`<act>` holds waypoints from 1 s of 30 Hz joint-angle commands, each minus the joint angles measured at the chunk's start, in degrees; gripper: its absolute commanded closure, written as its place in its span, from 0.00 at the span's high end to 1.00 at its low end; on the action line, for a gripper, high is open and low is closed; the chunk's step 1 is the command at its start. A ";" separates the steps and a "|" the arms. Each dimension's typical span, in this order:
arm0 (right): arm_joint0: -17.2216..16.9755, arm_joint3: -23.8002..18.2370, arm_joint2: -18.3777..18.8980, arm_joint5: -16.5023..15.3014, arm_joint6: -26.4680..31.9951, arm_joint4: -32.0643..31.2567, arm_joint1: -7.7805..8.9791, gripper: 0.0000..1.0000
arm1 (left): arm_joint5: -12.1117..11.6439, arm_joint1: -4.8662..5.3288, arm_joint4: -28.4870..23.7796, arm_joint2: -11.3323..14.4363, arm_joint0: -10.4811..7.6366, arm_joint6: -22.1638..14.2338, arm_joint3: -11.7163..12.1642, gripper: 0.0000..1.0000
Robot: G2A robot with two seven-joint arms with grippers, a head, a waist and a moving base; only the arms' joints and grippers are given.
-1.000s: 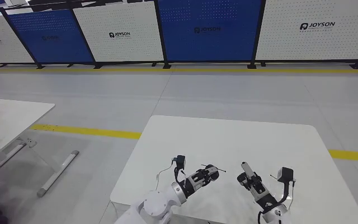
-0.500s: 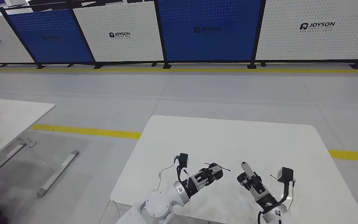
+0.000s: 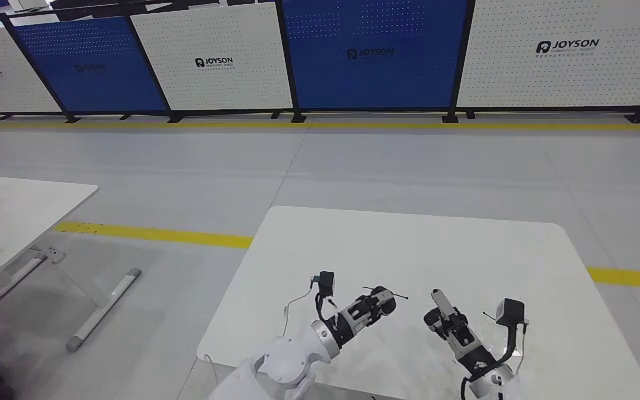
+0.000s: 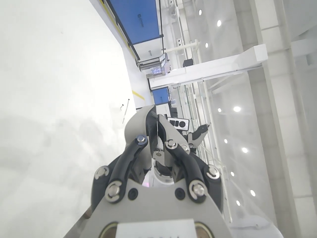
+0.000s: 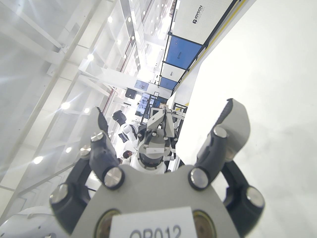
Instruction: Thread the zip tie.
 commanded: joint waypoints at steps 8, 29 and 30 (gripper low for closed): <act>0.00 0.00 0.00 0.00 0.00 0.00 0.00 1.00 | -3.51 0.59 0.38 -3.64 2.44 0.88 -4.75 0.00; 0.00 0.00 0.00 0.00 0.00 0.00 0.00 1.00 | 0.30 0.85 5.11 -3.93 1.76 -0.33 -4.46 0.00; 0.00 0.00 0.00 0.00 0.00 0.00 0.00 1.00 | 1.54 1.00 6.16 -4.23 1.67 -1.08 -4.39 0.00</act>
